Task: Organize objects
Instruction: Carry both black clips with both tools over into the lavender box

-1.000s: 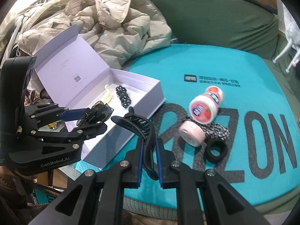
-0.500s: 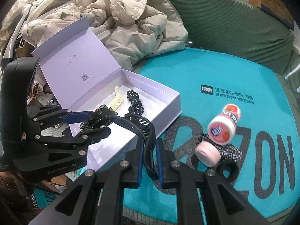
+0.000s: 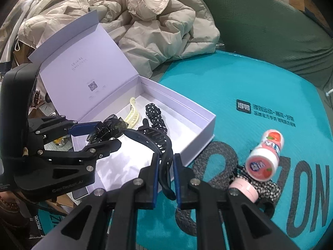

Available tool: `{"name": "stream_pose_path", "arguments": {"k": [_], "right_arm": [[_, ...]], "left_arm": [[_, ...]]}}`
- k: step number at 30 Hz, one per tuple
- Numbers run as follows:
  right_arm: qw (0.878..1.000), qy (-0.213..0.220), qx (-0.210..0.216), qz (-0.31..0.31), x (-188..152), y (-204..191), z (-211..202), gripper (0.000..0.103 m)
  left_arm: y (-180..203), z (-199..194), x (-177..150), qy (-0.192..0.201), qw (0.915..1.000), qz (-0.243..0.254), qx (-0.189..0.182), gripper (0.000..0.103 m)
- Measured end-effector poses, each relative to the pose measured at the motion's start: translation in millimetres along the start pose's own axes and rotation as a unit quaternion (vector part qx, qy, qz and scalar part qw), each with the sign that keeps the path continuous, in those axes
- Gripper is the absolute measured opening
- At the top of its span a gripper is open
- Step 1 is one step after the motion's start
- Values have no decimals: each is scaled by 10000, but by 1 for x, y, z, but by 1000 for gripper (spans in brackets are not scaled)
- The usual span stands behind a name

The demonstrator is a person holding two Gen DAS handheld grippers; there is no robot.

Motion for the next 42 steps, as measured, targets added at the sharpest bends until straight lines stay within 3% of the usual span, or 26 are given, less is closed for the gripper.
{"name": "stream_pose_path", "arguments": {"k": [21, 42], "right_arm": [[9990, -277, 343, -96, 26, -18, 54, 12], [9984, -383, 304, -298, 52, -30, 88, 12]], "left_arm": [[-49, 23, -1, -173, 9985, -401, 324, 41], [-70, 43, -3, -298, 9958, -622, 605, 41]]}}
Point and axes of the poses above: each gripper's, at about its wrist camera, not at the fingertips, and z roughly the way its jaws point, y to its right, x to its top, the point moved 5 cm from there along z, roughly the way its jaws point, and after that the axes turned 9 degrees about y, right-handed, at the moved point
